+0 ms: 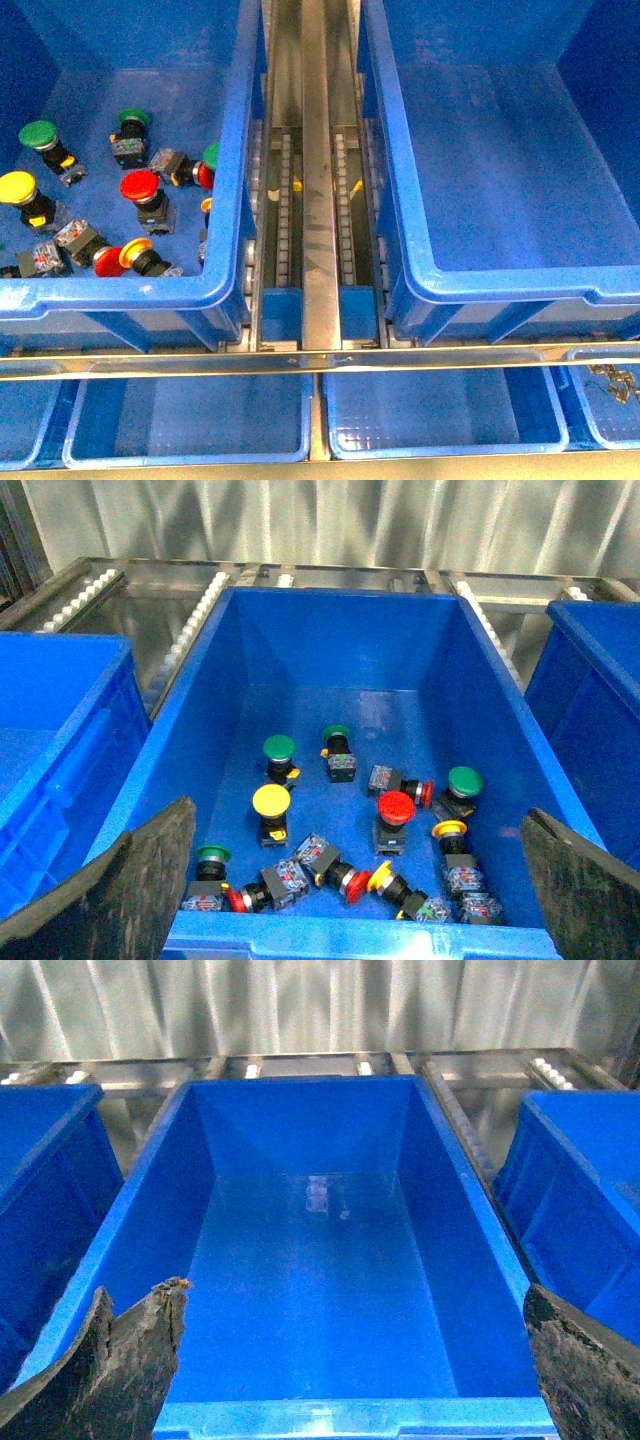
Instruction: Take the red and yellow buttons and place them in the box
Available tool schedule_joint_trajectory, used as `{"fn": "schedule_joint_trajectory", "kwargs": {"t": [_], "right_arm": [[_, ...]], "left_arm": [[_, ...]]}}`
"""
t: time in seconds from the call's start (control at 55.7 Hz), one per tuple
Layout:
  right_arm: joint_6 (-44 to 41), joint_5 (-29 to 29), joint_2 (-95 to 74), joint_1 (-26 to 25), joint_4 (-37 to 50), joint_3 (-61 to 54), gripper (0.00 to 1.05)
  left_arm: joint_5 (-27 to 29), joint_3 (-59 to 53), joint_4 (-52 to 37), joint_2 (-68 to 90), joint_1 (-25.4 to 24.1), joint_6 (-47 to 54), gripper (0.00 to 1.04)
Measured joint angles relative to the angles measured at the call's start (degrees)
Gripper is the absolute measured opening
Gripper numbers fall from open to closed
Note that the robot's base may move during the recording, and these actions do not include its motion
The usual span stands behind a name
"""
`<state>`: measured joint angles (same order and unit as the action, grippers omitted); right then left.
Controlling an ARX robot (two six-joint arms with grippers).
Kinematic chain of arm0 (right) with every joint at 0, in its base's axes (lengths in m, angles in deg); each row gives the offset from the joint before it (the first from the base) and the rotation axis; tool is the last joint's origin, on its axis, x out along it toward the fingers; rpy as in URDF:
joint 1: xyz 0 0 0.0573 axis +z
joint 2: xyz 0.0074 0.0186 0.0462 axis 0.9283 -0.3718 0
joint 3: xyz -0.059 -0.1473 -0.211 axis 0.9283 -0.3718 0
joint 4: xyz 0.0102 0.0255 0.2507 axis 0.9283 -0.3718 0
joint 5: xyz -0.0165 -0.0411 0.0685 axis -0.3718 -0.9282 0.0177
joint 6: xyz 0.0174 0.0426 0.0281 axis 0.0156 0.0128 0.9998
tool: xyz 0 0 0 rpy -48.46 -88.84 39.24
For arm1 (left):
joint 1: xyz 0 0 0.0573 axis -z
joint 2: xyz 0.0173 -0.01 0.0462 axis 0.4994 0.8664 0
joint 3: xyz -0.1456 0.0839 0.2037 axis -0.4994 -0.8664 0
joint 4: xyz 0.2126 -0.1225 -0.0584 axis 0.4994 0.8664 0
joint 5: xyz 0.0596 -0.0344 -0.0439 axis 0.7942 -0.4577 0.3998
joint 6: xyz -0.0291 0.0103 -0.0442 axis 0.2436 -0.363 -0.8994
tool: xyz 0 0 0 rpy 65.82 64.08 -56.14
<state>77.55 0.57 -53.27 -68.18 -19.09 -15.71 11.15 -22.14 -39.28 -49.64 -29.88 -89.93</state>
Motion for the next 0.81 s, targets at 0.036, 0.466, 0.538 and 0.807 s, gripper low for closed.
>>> {"fn": "schedule_joint_trajectory", "kwargs": {"t": [0.036,0.466,0.538,0.807], "right_arm": [[0.0,0.0,0.0,0.0,0.0,0.0,0.99],[0.0,0.0,0.0,0.0,0.0,0.0,0.99],[0.0,0.0,0.0,0.0,0.0,0.0,0.99],[0.0,0.02,0.0,0.0,0.0,0.0,0.99]], "left_arm": [[0.0,0.0,0.0,0.0,0.0,0.0,0.97],[0.0,0.0,0.0,0.0,0.0,0.0,0.97],[0.0,0.0,0.0,0.0,0.0,0.0,0.97],[0.0,0.0,0.0,0.0,0.0,0.0,0.97]]}}
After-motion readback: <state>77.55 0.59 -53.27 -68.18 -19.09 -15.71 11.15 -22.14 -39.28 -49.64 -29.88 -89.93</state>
